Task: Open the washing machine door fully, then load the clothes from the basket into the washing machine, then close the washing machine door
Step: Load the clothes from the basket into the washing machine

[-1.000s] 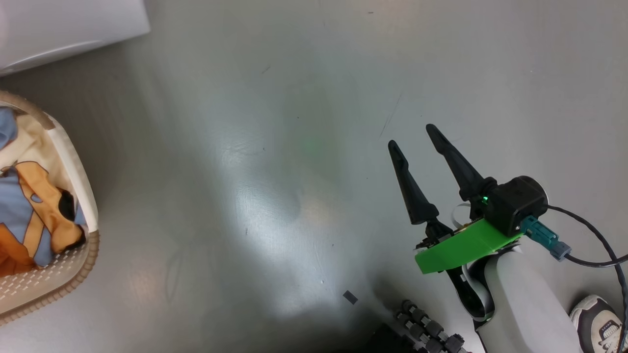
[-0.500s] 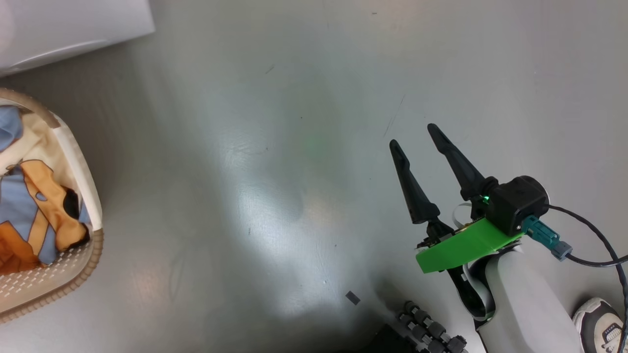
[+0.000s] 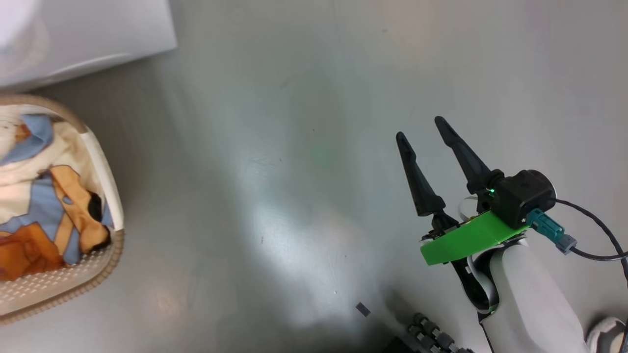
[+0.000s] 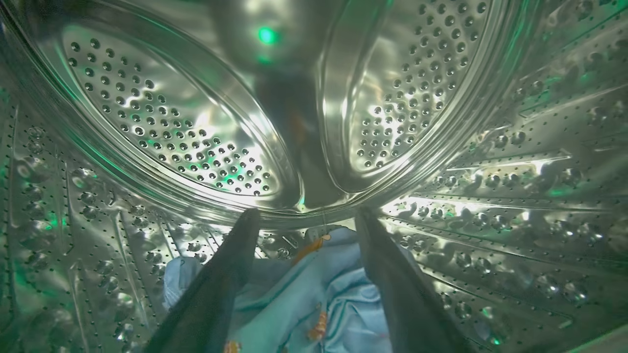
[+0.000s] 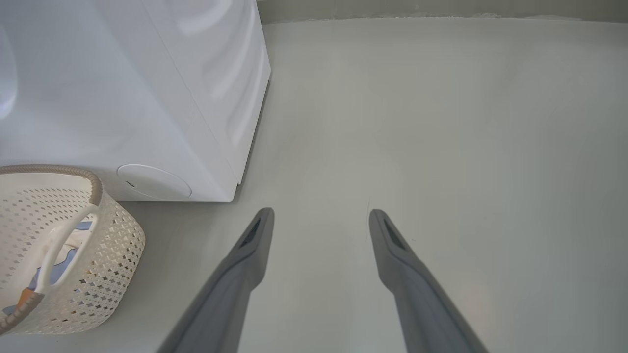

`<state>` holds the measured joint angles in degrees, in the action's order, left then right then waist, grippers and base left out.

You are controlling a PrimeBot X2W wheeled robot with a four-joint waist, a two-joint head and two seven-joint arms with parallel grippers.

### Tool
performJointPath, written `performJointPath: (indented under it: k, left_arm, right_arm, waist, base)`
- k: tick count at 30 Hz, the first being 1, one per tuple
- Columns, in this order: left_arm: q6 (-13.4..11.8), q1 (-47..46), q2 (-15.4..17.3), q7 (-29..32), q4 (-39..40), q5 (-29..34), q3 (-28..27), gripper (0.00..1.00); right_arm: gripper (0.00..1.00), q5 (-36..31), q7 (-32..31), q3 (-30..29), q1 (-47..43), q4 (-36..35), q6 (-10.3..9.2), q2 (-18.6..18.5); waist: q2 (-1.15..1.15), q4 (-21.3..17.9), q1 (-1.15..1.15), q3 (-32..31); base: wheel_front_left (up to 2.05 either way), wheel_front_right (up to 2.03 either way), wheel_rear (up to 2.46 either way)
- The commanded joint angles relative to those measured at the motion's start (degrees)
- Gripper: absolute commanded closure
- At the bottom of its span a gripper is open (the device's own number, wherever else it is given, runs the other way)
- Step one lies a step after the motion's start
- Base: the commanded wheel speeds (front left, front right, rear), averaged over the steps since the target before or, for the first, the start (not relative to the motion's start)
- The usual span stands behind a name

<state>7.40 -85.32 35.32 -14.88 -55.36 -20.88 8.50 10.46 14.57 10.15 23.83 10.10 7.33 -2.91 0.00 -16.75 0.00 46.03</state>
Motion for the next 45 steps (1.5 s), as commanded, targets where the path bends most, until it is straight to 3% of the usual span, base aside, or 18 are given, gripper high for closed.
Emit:
performJointPath:
  k: [1,7,14,30,45]
  left_arm:
    - [0.1,1.8,2.8,-0.1,1.7,-0.7,-0.1,0.00]
    - [0.1,9.3,1.7,-0.1,4.6,-5.1,0.8,0.00]
    - [0.1,21.2,-1.7,-0.1,9.1,-8.3,-0.5,0.00]
    - [0.1,51.2,-14.6,-0.1,24.3,-3.5,-8.4,0.00]
    - [0.0,74.0,-23.7,-0.1,39.4,2.5,-14.3,0.00]
  right_arm:
    - [0.00,-0.6,0.4,0.7,-1.6,-0.8,0.16,0.0]
    - [0.00,-1.8,0.4,-0.4,-2.2,-0.2,0.16,0.0]
    - [0.00,-3.4,0.4,-1.1,-4.0,1.3,0.16,0.0]
    - [0.00,-7.0,0.4,-4.1,-10.8,4.4,0.16,0.0]
    - [0.00,-7.6,0.4,-4.8,-18.1,6.5,0.16,0.0]
  waist:
    - [0.00,1.1,0.00,-1.7]
    - [0.00,3.4,0.00,-6.4]
    - [0.00,7.1,0.00,-13.2]
    - [0.00,14.2,0.00,-29.6]
    - [0.00,18.1,0.00,-43.5]
  base:
    - [0.00,0.00,0.00]
    - [0.00,0.00,0.00]
    - [0.00,0.00,0.00]
    - [0.00,0.00,0.00]
    - [0.00,0.00,0.00]
